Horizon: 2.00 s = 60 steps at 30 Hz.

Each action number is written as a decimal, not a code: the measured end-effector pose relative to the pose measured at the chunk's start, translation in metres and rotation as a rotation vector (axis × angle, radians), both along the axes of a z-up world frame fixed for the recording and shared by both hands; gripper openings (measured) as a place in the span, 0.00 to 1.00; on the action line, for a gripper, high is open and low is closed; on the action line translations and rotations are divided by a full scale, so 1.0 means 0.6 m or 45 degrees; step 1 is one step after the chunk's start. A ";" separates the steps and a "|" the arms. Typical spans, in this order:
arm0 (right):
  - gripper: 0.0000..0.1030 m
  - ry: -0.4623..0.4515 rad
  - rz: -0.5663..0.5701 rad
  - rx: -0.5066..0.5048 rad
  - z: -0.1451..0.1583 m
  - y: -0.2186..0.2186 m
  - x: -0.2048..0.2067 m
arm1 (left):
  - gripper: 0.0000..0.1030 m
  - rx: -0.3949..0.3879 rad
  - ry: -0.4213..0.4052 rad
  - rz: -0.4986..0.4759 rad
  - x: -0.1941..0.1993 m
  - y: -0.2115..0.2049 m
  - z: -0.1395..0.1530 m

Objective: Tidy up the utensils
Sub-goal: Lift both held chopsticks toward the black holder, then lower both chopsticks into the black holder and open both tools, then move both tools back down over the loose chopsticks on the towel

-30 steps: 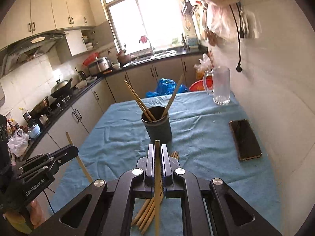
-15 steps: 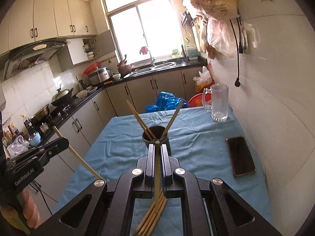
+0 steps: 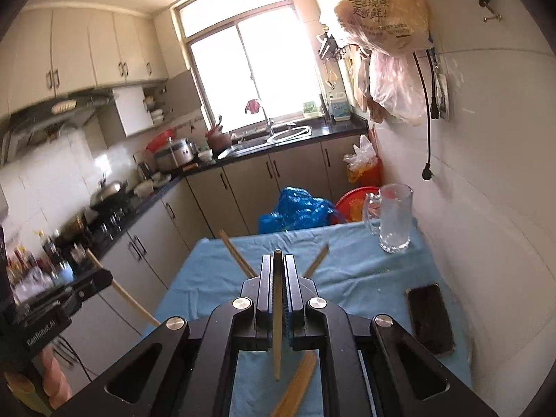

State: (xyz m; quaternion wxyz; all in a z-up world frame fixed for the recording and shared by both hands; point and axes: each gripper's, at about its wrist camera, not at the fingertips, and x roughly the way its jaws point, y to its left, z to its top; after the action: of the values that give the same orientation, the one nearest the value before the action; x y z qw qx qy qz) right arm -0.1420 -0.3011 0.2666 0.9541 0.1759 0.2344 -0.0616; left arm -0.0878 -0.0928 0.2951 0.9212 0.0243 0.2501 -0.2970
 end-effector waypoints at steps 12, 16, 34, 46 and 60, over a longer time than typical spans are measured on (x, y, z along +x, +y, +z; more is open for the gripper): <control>0.05 -0.125 -0.082 0.079 0.047 -0.036 0.100 | 0.05 -0.089 -0.100 -0.028 0.087 -0.073 0.065; 0.05 -0.123 -0.137 -0.012 0.043 -0.034 0.139 | 0.05 -0.035 -0.085 -0.012 0.120 -0.118 0.040; 0.20 0.071 -0.094 0.049 -0.058 -0.093 0.271 | 0.24 0.065 0.071 0.032 0.200 -0.172 -0.058; 0.43 0.027 -0.105 0.132 -0.026 -0.103 0.185 | 0.39 -0.003 0.048 0.062 0.145 -0.087 -0.018; 0.58 0.317 -0.022 0.082 -0.170 -0.066 -0.020 | 0.43 0.142 0.270 0.028 0.025 -0.001 -0.197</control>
State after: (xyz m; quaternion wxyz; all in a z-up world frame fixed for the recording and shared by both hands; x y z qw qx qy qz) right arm -0.1542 -0.3408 0.1648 0.9109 0.1996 0.3513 -0.0837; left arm -0.0730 -0.0935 0.1767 0.8900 0.0414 0.3625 -0.2735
